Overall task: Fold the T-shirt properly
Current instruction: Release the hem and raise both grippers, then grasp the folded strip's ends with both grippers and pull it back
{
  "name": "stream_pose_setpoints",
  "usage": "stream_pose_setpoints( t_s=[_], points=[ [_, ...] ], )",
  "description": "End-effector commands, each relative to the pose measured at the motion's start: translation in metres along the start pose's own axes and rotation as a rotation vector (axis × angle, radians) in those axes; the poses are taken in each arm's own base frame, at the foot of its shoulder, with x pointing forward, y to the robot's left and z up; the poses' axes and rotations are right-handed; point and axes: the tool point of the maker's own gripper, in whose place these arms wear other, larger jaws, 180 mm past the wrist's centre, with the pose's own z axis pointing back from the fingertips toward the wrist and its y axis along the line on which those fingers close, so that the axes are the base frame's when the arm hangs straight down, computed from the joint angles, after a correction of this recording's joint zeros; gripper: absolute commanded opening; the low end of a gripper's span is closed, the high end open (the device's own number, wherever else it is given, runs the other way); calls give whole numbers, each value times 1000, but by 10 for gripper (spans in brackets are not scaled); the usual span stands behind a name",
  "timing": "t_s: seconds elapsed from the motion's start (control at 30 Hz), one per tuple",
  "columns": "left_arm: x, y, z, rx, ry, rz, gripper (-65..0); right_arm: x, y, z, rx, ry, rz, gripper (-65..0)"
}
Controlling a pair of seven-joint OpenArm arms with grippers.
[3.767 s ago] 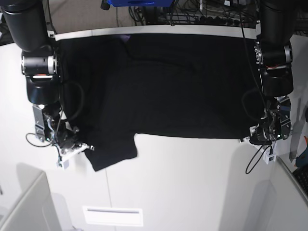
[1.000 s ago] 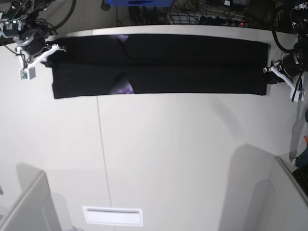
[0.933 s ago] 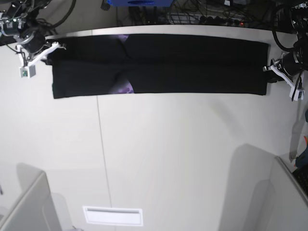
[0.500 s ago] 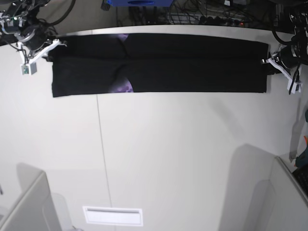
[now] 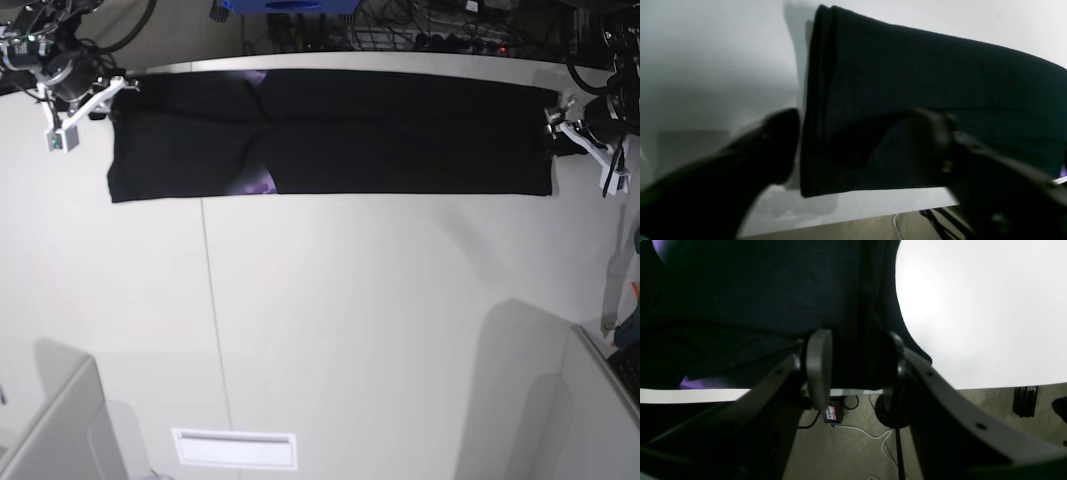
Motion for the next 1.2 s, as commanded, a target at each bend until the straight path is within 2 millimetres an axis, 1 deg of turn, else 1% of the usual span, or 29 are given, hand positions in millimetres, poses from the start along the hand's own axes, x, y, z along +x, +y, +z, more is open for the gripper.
stream_pose_setpoints(
  t_s=[0.0,0.03,0.07,0.13,0.17,0.2,0.23,0.27,0.3,0.33,0.37,0.43,0.47,0.53,0.6,0.67,0.77,0.83,0.9,0.97,1.03,1.17],
  points=[
    [18,3,11,9,-63,-11,-107,12,-2,5,-4,-55,14,-423],
    [20,3,14,8,-89,3,-89,15,-2,5,-4,-73,14,-423],
    [25,1,19,8,-123,11,-87,18,-2,6,-3,-90,16,-423],
    [28,-9,23,-6,-164,14,-115,22,1,5,7,-112,25,-428],
    [28,-14,22,-19,-172,18,-153,24,3,5,15,-121,43,-438],
    [27,-17,21,-26,-177,26,-221,27,6,5,27,-131,66,-459],
    [25,-20,18,-37,-177,36,-316,29,10,3,39,-135,86,-497],
    [26,-27,12,-53,-176,36,-444,32,16,0,55,-140,105,-549],
    [23,-29,5,-51,-159,28,-587,36,21,-2,70,-144,119,-618],
    [21,-27,-1,-32,-141,16,-650,35,25,-5,83,-139,123,-650],
    [14,-24,-9,-3,-115,8,-650,34,27,-8,94,-131,120,-650],
    [3,-18,-22,56,-79,-4,-650,38,33,-15,117,-128,124,-650],
    [-2,-15,-27,88,-61,-18,-650,35,34,-19,128,-115,119,-650],
    [-14,-10,-36,151,-13,-61,-650,31,33,-30,147,-89,111,-650],
    [-26,-10,-44,181,27,-84,-650,26,32,-43,172,-55,98,-650],
    [-25,-14,-54,182,45,-106,-650,23,28,-59,190,-19,73,-650],
    [-31,-11,-69,171,84,-79,-650,25,17,-80,154,3,47,-650],
    [-27,-8,-77,166,89,-54,-650,30,10,-88,116,5,59,-650],
    [-18,-7,-83,160,79,-37,-650,37,6,-97,87,7,70,-650],
    [-5,-9,-86,153,57,-28,-650,46,5,-105,84,0,68,-650],
    [13,-14,-87,145,25,-29,-650,62,4,-112,81,-11,67,-650],
    [43,-22,-86,130,-36,-38,-650,88,4,-118,63,-29,80,-650]
  ],
)
